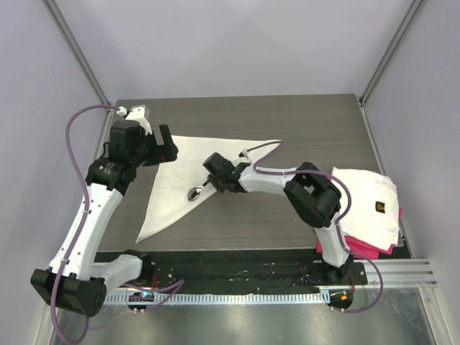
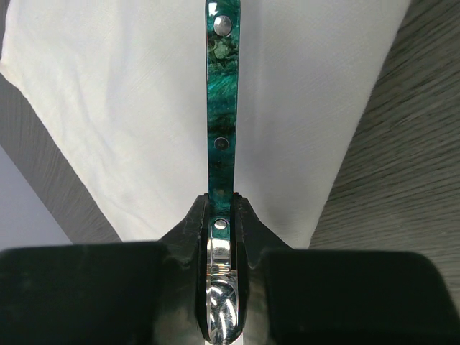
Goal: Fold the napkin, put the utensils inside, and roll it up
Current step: Place the utensil onto the napkin
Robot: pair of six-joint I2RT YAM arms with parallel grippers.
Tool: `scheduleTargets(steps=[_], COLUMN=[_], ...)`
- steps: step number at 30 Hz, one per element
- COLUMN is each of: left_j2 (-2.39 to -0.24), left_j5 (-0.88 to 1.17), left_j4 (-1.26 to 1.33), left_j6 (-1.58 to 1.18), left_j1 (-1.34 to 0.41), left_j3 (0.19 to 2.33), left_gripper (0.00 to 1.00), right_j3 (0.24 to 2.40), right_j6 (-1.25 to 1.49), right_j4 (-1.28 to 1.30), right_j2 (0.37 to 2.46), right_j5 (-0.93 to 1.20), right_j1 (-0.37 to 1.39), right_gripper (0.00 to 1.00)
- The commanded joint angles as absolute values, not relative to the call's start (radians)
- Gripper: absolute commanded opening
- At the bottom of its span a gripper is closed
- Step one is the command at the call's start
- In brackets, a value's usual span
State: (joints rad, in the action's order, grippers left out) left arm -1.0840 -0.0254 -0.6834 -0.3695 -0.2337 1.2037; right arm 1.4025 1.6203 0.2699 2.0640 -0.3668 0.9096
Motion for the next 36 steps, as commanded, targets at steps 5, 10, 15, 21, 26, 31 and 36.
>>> scheduleTargets(steps=[5, 10, 15, 21, 26, 31, 36], left_j2=[-1.058, -1.06, -1.06, -1.068, -1.071, -1.074, -1.075], left_j5=[-0.025, -0.023, -0.021, -0.018, -0.018, -0.02, -0.025], left_j4=[-0.641, -0.644, -0.643, -0.649, -0.65, -0.652, -0.65], left_j6=[-0.371, -0.371, -0.373, -0.373, -0.371, -0.37, -0.37], left_j1=[-0.235, -0.236, -0.236, -0.238, -0.238, -0.238, -0.238], left_j3=[1.215, 1.216, 1.218, 1.22, 1.221, 1.221, 1.221], left_gripper=[1.0, 1.0, 1.0, 1.0, 1.0, 1.0, 1.0], right_j3=[1.414, 1.424, 1.424, 1.445, 1.454, 1.444, 1.442], right_j6=[1.66, 1.664, 1.678, 1.68, 1.678, 1.675, 1.655], right_j4=[0.255, 0.253, 0.229, 0.216, 0.218, 0.213, 0.202], right_j2=[2.06, 2.074, 2.089, 2.109, 2.118, 2.123, 2.12], right_j5=[-0.428, -0.428, -0.408, -0.399, -0.393, -0.37, -0.351], right_j1=[0.905, 0.899, 0.888, 0.884, 0.879, 0.877, 0.876], right_gripper=[0.01, 0.01, 0.01, 0.01, 0.01, 0.12, 0.32])
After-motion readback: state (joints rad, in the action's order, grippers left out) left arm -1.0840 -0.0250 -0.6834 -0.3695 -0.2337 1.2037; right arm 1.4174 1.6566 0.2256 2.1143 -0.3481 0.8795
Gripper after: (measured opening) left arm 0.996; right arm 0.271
